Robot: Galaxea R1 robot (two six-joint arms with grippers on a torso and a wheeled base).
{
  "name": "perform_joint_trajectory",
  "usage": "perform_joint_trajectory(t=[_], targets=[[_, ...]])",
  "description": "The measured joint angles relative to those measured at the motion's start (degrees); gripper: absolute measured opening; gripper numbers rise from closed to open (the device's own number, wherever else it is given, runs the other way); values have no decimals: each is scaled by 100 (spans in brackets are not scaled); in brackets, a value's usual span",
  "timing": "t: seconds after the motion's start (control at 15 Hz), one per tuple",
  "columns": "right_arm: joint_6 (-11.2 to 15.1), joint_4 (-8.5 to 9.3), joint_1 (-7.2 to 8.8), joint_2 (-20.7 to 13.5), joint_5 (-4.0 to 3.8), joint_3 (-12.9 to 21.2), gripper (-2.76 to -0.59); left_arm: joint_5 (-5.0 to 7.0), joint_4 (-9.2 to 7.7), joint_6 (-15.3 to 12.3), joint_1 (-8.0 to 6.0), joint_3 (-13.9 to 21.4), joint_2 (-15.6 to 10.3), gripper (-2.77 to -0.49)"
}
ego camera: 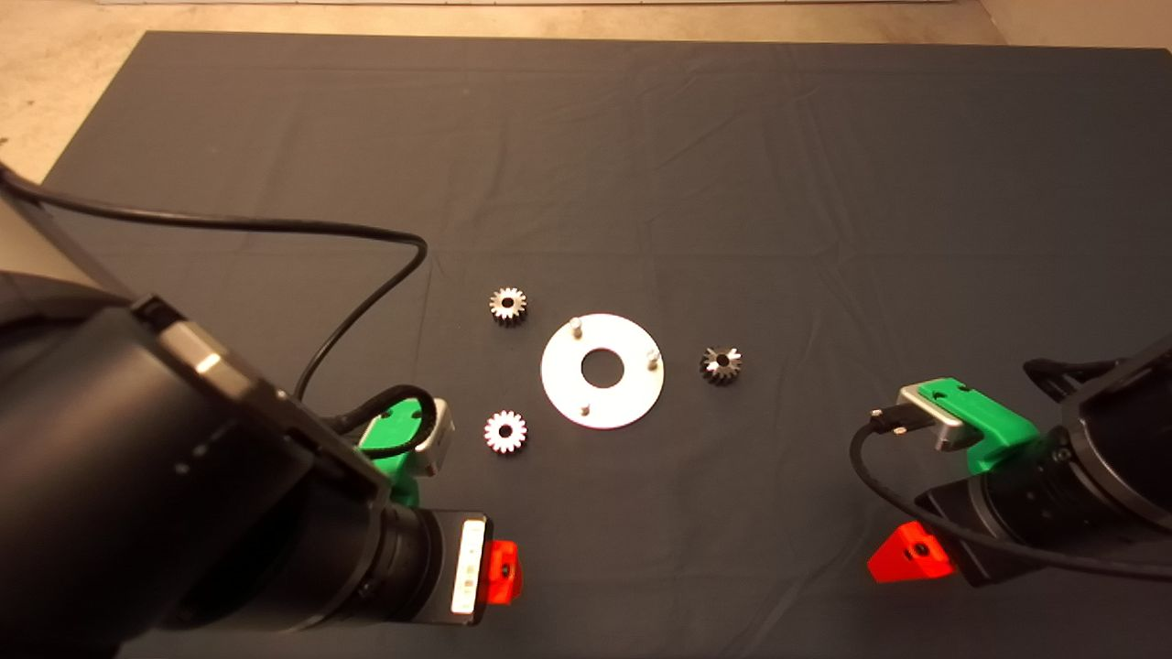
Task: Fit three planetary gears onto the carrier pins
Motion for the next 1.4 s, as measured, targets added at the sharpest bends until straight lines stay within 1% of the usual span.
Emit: perform_joint_trajectory(t=[0.33,0.47,0.53,0.67,0.8,0.87,0.93,1.0,1.07,1.13,1.2,1.4], targets=[[-35,0,-2,0,0,-16,-62,0,0,0,0,2,2,-50],[-207,0,-44,0,2,-209,-62,0,0,0,0,0,2,-50],[-376,-5,-94,0,0,-355,-62,0,0,0,0,0,2,-50],[-817,-38,-221,0,2,-719,-62,0,0,0,0,0,2,-50],[-1359,-100,-325,1,9,-1114,-62,-1,0,0,0,0,2,-50],[-1729,-164,-386,4,10,-1387,-62,0,0,0,0,0,2,-50],[-2083,-263,-463,23,2,-1647,-62,1,0,2,0,0,2,-50],[-2470,-400,-563,91,-2,-1916,-62,0,0,2,0,0,5,-50],[-2717,-498,-644,189,-7,-2109,-62,0,0,2,0,0,2,-50],[-2884,-587,-717,322,-8,-2259,-62,0,0,2,2,0,2,-50],[-2994,-628,-768,485,-5,-2358,-62,-2,2,2,16,0,2,-50],[-3184,-713,-828,940,17,-2499,-62,0,2,5,57,0,2,-50]])
